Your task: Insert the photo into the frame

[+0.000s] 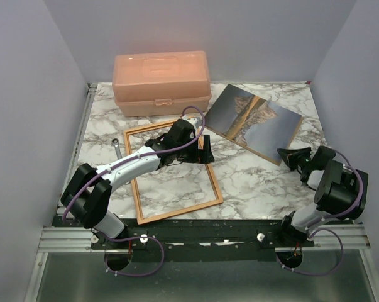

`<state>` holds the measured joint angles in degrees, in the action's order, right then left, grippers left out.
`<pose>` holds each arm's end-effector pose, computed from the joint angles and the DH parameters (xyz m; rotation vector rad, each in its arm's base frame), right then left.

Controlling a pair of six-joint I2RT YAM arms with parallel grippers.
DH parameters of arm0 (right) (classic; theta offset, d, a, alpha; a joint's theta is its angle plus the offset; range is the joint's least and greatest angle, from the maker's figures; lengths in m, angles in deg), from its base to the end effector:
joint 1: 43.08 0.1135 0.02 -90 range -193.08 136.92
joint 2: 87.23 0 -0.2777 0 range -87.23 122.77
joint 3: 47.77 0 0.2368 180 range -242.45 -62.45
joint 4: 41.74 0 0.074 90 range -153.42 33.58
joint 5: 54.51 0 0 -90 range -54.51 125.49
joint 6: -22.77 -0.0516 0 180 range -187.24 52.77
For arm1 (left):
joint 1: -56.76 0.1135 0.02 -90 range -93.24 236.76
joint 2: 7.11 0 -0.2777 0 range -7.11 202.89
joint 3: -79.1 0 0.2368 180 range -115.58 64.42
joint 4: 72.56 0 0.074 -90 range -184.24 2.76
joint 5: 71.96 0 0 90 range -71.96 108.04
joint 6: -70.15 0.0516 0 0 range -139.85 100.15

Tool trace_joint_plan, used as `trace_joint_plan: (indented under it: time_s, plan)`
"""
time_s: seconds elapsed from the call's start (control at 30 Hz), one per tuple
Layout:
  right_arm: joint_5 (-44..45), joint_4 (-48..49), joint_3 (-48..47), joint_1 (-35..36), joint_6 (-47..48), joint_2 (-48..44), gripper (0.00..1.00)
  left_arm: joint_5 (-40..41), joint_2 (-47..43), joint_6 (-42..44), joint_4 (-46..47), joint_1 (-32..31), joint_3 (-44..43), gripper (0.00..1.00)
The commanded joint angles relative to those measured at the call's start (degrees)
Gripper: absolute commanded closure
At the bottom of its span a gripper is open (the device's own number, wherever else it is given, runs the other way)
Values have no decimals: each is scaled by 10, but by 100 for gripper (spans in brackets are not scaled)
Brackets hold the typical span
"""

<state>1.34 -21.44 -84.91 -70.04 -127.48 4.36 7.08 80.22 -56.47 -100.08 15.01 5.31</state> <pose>0.2466 -0.0929 0.1329 1.2482 1.8258 0.9739 0.2406 -0.2279 0.2536 0.2164 2.4410 -0.8860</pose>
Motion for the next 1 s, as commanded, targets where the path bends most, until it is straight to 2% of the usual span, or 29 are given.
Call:
trace_joint_plan:
  time_s: [0.0, 0.4, 0.57, 0.7, 0.73, 0.83, 0.97]
  plan:
    - [-37, -18, 8, 4, 4, -65, 99, 9, -22, 6, 6, -5, 9, 4]
    - [-59, -223, 26, 5, 2, -305, 99, 18, -48, -2, 2, -5, 15, 4]
    - [-72, -342, 20, 4, 3, -415, 99, 26, -64, -7, -3, -5, 17, 4]
    - [-24, -468, -17, 5, 79, -455, 99, 28, -77, -9, -3, -5, 21, 4]
    - [-14, -476, -22, 5, 90, -450, 97, 29, -80, -9, -3, -5, 23, 4]
    - [-9, -460, -35, 5, 104, -397, 67, 34, -83, -9, -4, -5, 27, 4]
    - [-8, -391, -61, 5, 115, -295, 48, 52, -72, -5, -26, -5, 11, 4]
